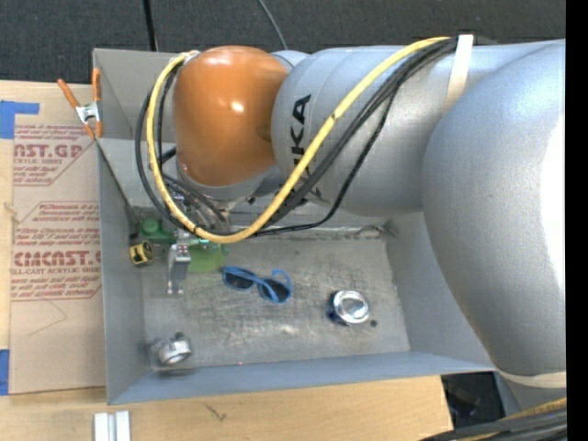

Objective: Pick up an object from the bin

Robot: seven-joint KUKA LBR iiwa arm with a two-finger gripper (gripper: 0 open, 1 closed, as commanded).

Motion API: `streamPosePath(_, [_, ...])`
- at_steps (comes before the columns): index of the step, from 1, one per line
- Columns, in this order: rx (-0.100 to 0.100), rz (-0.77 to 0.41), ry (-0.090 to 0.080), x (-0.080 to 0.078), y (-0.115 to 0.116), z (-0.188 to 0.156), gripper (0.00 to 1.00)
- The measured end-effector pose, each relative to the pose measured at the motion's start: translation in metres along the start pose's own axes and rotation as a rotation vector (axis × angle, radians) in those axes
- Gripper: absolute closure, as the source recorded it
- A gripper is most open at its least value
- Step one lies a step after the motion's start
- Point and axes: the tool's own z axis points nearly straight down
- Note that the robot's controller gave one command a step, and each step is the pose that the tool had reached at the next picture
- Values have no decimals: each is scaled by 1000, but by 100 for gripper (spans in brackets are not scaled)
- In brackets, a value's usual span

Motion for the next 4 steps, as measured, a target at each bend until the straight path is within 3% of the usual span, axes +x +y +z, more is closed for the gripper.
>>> streamPosePath(1, [-8, 170, -15, -34, -79, 137, 0])
streamPosePath(2, [-1, 244, -8, -18, -120, 107, 0])
streamPosePath(3, [0, 356, -6, -15, -163, 109, 0])
streamPosePath(4, [-12, 412, -31, 31, -185, 133, 0])
